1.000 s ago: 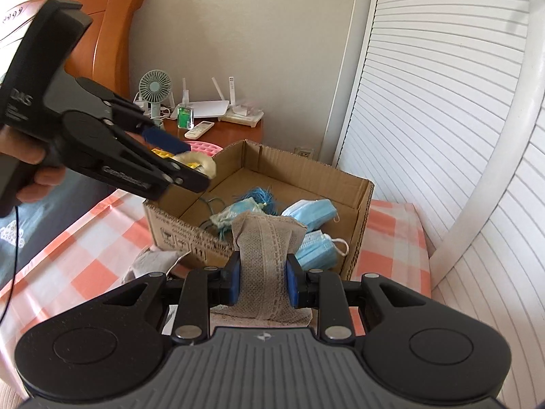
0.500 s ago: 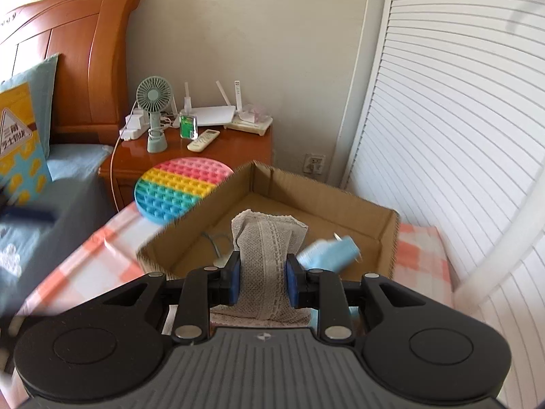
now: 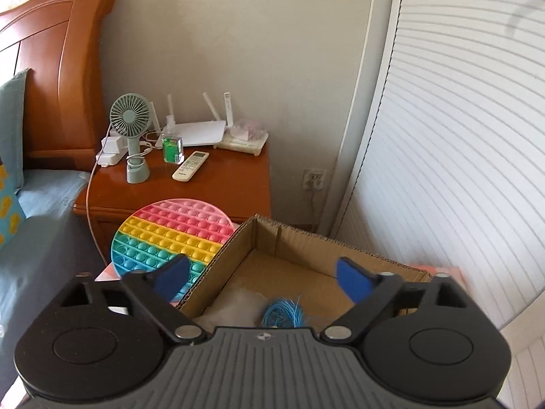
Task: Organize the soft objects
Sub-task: 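Open the left gripper over the box while the right gripper releases the sachet into it, then withdraw the right gripper from the box toward the brown hair tie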
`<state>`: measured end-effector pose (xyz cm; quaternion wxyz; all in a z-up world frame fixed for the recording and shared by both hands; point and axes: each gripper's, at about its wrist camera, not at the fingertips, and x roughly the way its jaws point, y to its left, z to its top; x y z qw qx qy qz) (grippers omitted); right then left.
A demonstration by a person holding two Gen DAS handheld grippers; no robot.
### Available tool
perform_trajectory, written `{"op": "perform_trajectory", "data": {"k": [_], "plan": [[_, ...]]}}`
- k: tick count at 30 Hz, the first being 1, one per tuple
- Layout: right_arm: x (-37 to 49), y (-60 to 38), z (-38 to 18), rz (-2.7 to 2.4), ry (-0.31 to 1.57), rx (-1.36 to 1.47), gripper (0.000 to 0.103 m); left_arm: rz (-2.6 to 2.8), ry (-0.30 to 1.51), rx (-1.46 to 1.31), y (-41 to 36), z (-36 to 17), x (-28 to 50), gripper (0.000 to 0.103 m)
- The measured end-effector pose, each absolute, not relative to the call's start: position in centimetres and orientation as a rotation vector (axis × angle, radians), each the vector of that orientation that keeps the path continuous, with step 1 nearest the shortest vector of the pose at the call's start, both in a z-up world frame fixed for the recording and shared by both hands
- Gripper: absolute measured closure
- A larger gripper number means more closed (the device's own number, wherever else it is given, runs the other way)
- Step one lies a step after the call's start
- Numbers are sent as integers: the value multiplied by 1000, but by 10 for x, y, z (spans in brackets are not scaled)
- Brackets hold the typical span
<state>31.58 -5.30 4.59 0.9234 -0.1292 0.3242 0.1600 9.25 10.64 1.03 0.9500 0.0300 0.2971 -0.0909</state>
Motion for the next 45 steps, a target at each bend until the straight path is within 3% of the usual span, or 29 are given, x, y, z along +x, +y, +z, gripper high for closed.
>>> {"op": "perform_trajectory", "data": {"k": [24, 45], "plan": [[199, -132, 40, 262, 780, -160, 0, -232, 583, 93, 77, 22, 65, 1], [237, -188, -55, 196, 1051, -38, 0, -231, 653, 103, 66, 4, 79, 1]]}}
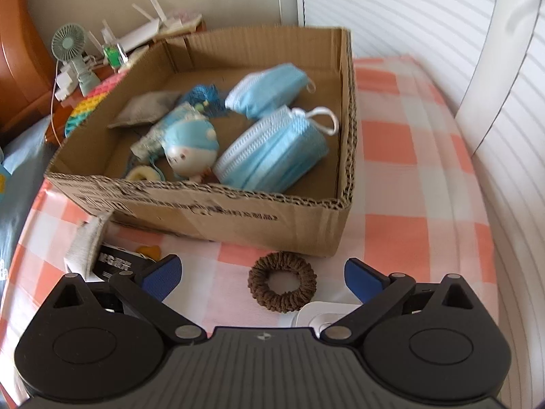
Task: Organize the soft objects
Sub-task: 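Withdraw the right gripper from the box toward the brown hair tie, then close the right gripper on the brown hair tie and lift it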
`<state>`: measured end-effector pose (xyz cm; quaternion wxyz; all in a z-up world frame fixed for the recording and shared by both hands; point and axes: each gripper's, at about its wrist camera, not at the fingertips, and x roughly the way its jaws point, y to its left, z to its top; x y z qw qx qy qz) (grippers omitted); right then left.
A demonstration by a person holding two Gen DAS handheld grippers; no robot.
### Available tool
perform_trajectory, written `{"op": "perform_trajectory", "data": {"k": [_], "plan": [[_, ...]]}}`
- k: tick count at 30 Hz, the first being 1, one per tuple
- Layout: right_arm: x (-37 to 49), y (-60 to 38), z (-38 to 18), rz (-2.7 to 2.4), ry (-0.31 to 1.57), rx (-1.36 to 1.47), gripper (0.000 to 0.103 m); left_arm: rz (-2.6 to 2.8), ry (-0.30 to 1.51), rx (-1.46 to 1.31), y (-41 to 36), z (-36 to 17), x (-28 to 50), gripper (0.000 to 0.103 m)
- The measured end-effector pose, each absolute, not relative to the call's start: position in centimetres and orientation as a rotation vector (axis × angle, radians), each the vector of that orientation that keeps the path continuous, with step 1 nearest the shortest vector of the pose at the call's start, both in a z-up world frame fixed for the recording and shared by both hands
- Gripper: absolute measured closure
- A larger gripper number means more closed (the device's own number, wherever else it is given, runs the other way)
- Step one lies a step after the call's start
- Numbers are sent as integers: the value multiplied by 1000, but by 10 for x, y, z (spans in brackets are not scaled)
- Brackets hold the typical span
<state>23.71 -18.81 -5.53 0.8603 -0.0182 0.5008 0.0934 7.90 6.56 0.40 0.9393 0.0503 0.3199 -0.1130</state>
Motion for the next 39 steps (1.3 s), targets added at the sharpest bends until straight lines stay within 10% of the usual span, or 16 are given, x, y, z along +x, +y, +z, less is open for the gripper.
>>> {"op": "perform_trajectory", "data": {"k": [39], "plan": [[236, -149, -87, 220, 1100, -226, 0, -250, 764, 93, 76, -31, 91, 1]]}}
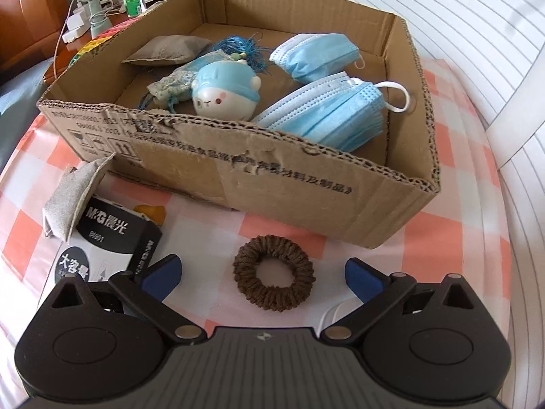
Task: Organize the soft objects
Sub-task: 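Close the right gripper on the brown hair tie and lift it, then grasp the pink bandage strip with the left gripper while the right gripper holds the hair tie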
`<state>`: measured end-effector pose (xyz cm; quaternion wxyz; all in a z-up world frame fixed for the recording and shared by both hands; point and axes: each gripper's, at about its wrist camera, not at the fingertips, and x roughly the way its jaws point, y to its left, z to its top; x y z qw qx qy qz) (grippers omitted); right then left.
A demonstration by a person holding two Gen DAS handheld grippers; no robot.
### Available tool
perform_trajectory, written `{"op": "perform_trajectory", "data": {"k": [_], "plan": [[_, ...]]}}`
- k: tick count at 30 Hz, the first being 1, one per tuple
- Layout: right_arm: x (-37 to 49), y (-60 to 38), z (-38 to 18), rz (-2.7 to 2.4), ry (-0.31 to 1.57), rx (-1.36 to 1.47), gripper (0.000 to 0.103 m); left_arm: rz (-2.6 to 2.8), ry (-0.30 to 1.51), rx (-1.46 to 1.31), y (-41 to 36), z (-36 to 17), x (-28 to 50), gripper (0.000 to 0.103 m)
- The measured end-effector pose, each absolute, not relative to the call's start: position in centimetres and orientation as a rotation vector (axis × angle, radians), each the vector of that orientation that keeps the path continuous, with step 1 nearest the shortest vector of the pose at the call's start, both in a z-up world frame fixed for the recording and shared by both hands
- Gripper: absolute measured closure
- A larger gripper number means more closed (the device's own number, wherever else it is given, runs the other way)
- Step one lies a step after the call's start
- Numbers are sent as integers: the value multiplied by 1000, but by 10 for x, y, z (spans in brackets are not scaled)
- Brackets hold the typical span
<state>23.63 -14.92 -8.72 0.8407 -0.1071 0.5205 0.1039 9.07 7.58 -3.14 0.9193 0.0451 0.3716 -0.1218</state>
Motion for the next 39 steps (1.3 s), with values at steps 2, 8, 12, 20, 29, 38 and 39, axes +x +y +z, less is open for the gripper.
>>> {"op": "perform_trajectory", "data": {"k": [2, 8, 12, 20, 29, 38, 39], "plan": [[237, -152, -87, 212, 1090, -219, 2, -253, 766, 97, 76, -33, 92, 1], [228, -151, -83, 213, 1042, -225, 33, -262, 787, 125, 75, -42, 96, 1], [220, -150, -79, 219, 1016, -232, 56, -271, 802, 142, 74, -49, 99, 1], [205, -146, -75, 227, 986, -248, 63, -295, 848, 148, 70, -68, 107, 1], [182, -151, -73, 241, 967, -198, 63, -295, 882, 164, 62, -83, 115, 1], [160, -154, -61, 272, 923, -150, 63, -311, 878, 169, 57, -92, 125, 1], [158, -153, -60, 274, 917, -147, 63, -309, 876, 161, 58, -93, 127, 1]]}}
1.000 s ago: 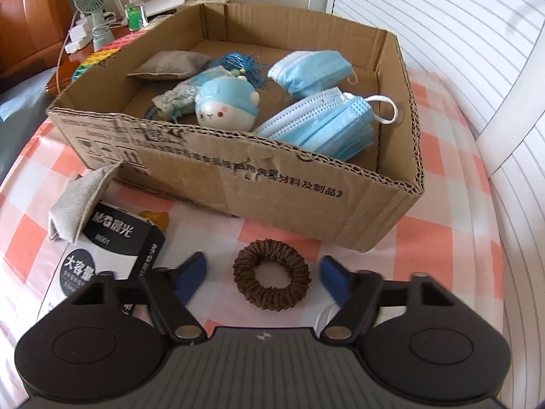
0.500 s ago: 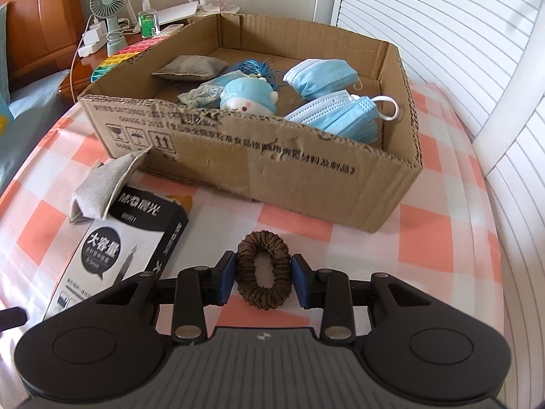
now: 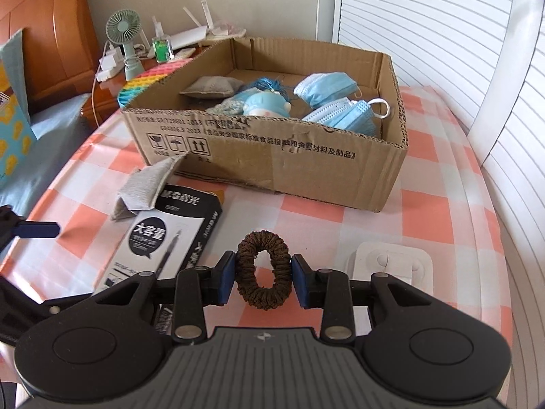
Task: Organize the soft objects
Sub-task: 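Grasp the pink bandage strip with the left gripper while the right gripper holds the hair tie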
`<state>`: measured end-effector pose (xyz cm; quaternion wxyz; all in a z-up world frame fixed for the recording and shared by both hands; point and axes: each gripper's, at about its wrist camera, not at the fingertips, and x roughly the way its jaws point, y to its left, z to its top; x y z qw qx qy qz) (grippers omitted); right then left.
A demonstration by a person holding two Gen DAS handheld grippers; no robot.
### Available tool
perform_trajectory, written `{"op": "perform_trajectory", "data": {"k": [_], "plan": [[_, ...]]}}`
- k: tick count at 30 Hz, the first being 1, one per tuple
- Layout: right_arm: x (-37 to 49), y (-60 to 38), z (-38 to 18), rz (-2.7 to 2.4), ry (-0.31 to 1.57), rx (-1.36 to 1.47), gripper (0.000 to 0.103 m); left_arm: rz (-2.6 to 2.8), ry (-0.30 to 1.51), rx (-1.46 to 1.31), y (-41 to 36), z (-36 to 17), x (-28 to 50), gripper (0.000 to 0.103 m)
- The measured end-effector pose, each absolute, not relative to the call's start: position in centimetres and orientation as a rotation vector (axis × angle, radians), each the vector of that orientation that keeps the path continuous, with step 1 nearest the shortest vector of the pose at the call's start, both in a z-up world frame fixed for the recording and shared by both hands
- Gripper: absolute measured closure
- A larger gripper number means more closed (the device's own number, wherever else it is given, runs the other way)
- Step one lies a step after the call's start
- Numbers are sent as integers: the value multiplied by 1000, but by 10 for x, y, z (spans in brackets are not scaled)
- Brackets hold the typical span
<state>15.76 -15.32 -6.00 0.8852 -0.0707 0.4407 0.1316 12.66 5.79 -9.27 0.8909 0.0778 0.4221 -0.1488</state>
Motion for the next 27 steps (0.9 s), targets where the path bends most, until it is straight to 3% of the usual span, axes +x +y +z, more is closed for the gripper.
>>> {"op": "perform_trajectory", "data": {"k": [23, 25, 27], "plan": [[142, -154, -47, 294, 876, -127, 63, -269, 817, 172, 66, -96, 140, 0], [141, -154, -47, 294, 876, -131, 63, -260, 798, 185, 67, -94, 138, 6], [141, -155, -47, 295, 874, -132, 63, -294, 793, 169, 67, -92, 137, 26]]}}
